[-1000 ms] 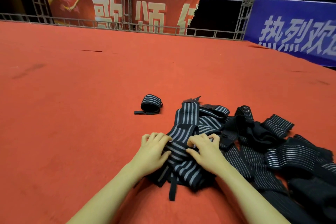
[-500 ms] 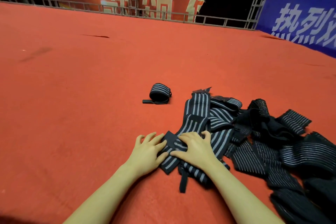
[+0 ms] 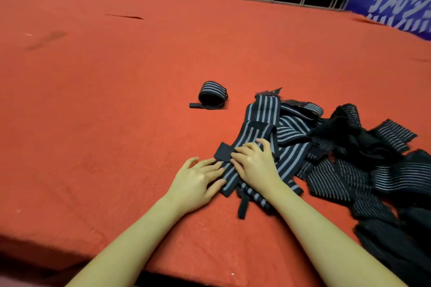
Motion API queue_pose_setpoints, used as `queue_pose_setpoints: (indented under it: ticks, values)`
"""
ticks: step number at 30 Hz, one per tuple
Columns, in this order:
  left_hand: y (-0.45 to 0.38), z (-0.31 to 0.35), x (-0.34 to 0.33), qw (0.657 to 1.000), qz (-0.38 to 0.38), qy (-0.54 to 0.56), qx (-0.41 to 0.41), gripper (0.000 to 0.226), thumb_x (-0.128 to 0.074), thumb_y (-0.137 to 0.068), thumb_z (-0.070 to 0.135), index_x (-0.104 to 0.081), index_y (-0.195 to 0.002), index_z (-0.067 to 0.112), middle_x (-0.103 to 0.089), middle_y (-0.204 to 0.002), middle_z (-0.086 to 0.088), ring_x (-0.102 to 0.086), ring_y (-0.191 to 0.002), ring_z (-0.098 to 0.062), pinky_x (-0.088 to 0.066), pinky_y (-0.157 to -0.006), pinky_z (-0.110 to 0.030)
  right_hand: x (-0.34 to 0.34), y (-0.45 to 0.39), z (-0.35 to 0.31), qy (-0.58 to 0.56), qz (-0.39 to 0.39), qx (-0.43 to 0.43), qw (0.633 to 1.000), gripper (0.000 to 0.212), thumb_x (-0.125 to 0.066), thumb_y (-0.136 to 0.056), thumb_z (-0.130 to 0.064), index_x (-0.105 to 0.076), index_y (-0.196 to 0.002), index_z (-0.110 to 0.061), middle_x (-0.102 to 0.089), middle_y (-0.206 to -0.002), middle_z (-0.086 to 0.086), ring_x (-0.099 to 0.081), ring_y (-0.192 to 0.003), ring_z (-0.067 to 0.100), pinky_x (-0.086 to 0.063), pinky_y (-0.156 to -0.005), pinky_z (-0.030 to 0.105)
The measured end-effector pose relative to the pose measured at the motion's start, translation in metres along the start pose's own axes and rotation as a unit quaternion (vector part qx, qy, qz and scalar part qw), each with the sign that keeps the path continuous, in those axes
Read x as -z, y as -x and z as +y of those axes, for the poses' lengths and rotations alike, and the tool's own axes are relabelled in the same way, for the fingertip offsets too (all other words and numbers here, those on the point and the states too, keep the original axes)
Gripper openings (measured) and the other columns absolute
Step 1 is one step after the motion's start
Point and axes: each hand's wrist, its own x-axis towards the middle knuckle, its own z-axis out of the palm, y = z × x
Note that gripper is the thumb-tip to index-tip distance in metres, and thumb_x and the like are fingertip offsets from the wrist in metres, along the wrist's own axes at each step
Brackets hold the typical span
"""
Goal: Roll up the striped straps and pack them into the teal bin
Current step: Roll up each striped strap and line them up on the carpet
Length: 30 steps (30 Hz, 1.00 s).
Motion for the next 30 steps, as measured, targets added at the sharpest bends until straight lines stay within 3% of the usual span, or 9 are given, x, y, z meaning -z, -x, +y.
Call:
queue_pose_setpoints:
  ticks: [5, 12, 15, 20, 23, 26, 30]
  values:
    - [0.001, -0.001, -0.002, 1.000, -0.023, 0.010, 0.013, 0.042, -0.041, -0.091, 0.046, -0.074, -0.103, 0.022, -0.070, -0.113, 0.006, -0.062, -0.113, -0.013, -0.045, -0.094, -0.040, -0.003, 0.001, -0.005, 0.013, 0.005, -0.063, 0.998, 0.030, -0.047, -0.092, -0.028, -0.070, -0.074, -0.019, -0.069, -0.069, -0.006, -0.060, -0.063, 0.020, -0.035, -0.083, 0.037]
    - [0.006, 0.004, -0.002, 0.999, -0.035, 0.011, 0.028, 0.046, -0.039, -0.091, 0.048, -0.073, -0.101, 0.019, -0.071, -0.112, 0.003, -0.060, -0.115, -0.015, -0.042, -0.096, -0.040, 0.003, 0.006, -0.009, 0.007, 0.007, -0.171, 0.985, 0.030, -0.042, -0.094, -0.027, -0.064, -0.074, -0.019, -0.061, -0.059, -0.007, -0.058, -0.056, 0.019, -0.031, -0.080, 0.037]
    - [0.007, 0.009, -0.004, 0.999, -0.041, -0.002, 0.022, 0.047, -0.035, -0.091, 0.049, -0.067, -0.105, 0.017, -0.069, -0.111, 0.001, -0.060, -0.114, -0.016, -0.040, -0.098, -0.039, 0.004, 0.012, -0.009, -0.019, 0.000, -0.174, 0.985, 0.030, -0.042, -0.093, -0.030, -0.066, -0.079, -0.019, -0.065, -0.064, -0.007, -0.060, -0.060, 0.018, -0.029, -0.082, 0.037]
    - [0.008, 0.013, -0.006, 0.997, -0.072, -0.008, 0.007, 0.062, -0.023, -0.093, 0.052, -0.052, -0.135, 0.018, -0.051, -0.140, -0.002, -0.049, -0.127, -0.016, -0.036, -0.101, -0.037, 0.008, 0.020, -0.009, -0.081, -0.037, -0.148, 0.985, 0.027, -0.051, -0.088, -0.038, -0.074, -0.091, -0.026, -0.073, -0.084, -0.011, -0.066, -0.088, 0.014, -0.021, -0.090, 0.040]
    - [0.005, 0.011, -0.004, 0.992, -0.128, 0.000, 0.002, 0.077, -0.004, -0.087, 0.059, -0.032, -0.148, 0.020, -0.022, -0.157, 0.004, -0.020, -0.144, -0.009, -0.010, -0.115, -0.032, 0.005, 0.020, -0.008, -0.068, -0.029, -0.116, 0.991, 0.022, -0.058, -0.081, -0.034, -0.075, -0.091, -0.024, -0.075, -0.092, -0.007, -0.068, -0.099, 0.019, -0.020, -0.093, 0.041]
    - [0.000, 0.008, 0.000, 0.989, -0.149, -0.005, 0.009, 0.083, 0.004, -0.082, 0.061, -0.022, -0.151, 0.024, -0.018, -0.158, 0.007, -0.010, -0.146, -0.007, -0.001, -0.117, -0.032, 0.004, 0.011, -0.008, -0.030, 0.002, -0.103, 0.994, 0.027, -0.049, -0.088, -0.029, -0.074, -0.081, -0.021, -0.073, -0.077, -0.007, -0.070, -0.093, 0.019, -0.023, -0.096, 0.043]
    - [0.001, 0.006, -0.003, 0.990, -0.142, -0.004, 0.014, 0.081, -0.003, -0.083, 0.064, -0.032, -0.148, 0.026, -0.027, -0.155, 0.007, -0.016, -0.145, -0.007, -0.002, -0.117, -0.033, 0.003, 0.011, -0.009, -0.017, 0.046, -0.157, 0.986, 0.029, -0.044, -0.092, -0.021, -0.069, -0.078, -0.015, -0.067, -0.062, -0.005, -0.071, -0.083, 0.020, -0.026, -0.097, 0.044]
